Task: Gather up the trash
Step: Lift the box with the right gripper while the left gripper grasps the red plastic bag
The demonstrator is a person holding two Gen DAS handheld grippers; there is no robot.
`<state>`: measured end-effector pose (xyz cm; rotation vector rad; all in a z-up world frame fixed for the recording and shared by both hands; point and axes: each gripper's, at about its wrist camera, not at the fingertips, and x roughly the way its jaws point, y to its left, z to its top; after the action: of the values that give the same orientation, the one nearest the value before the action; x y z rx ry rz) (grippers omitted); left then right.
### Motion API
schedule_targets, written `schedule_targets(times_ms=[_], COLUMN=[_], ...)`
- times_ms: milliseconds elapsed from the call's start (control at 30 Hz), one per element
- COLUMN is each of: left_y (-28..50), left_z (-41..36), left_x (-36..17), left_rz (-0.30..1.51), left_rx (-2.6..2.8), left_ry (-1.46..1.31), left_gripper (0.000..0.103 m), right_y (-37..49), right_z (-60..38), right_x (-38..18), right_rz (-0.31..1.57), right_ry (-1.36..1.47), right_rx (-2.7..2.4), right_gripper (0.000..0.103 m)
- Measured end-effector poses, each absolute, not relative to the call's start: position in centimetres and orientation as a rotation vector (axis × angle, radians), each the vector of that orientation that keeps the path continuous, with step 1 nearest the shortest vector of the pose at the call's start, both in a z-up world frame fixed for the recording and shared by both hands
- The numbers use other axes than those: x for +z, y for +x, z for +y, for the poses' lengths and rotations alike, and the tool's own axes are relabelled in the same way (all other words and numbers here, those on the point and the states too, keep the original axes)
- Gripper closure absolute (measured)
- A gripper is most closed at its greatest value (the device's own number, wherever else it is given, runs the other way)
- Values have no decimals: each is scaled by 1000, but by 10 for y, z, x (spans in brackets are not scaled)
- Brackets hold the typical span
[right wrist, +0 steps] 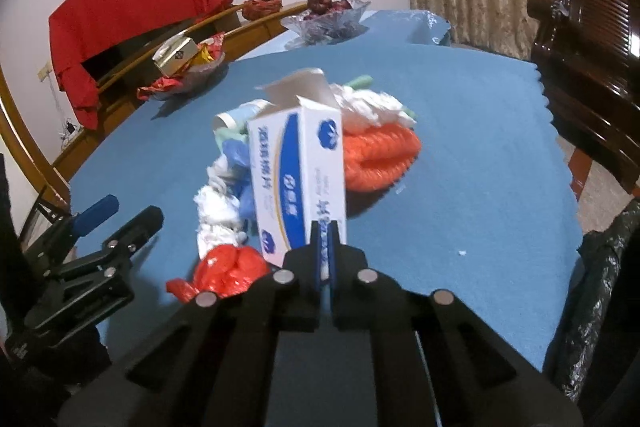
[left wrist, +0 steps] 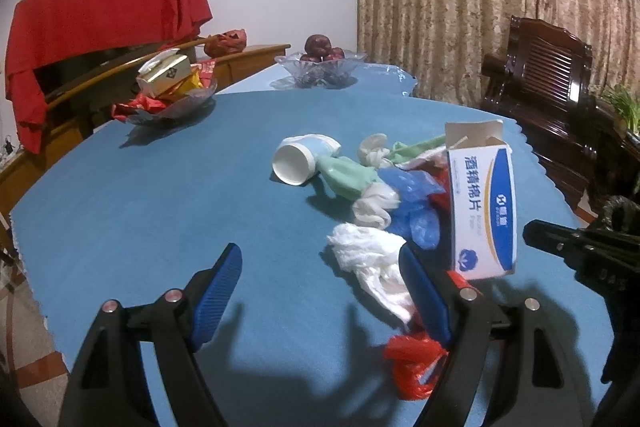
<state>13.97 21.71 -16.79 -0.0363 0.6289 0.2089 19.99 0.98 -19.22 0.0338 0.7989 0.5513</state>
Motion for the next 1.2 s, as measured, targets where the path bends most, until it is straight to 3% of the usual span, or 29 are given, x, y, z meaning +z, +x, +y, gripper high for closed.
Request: schedule_targets(times_ms=[67, 133, 300, 367, 400, 667, 967, 1200], left_y=[138, 138, 141, 141, 142, 142, 127, 119], left_z=[217, 218, 225, 227, 228, 228, 207, 176], left_x=[-168, -168, -170, -172, -172, -175, -167, -172], left_rz=[630, 630, 634, 637, 639, 649, 641, 649], left_rx=[209, 213, 233, 238, 240, 248, 191, 115], left_ry=[-32, -31, -44, -44, -46, -49, -42, -28], left_gripper=[24, 24, 24, 24, 24, 24, 24, 24], right_y=[201, 204, 216, 222, 225, 211, 171, 150], right_z=[9, 11, 25, 30, 33, 46, -1, -37], right_x=[-195, -197, -207, -212, -214, -203, -170, -175], right_rz=[804, 809, 830, 842, 851, 826, 740, 765], right_ry=[47, 61, 34, 33, 31, -22, 29, 37], right_rx=[545, 545, 561, 571, 580, 653, 597, 488], right_gripper=[64, 52, 51, 46, 45, 72, 73, 73])
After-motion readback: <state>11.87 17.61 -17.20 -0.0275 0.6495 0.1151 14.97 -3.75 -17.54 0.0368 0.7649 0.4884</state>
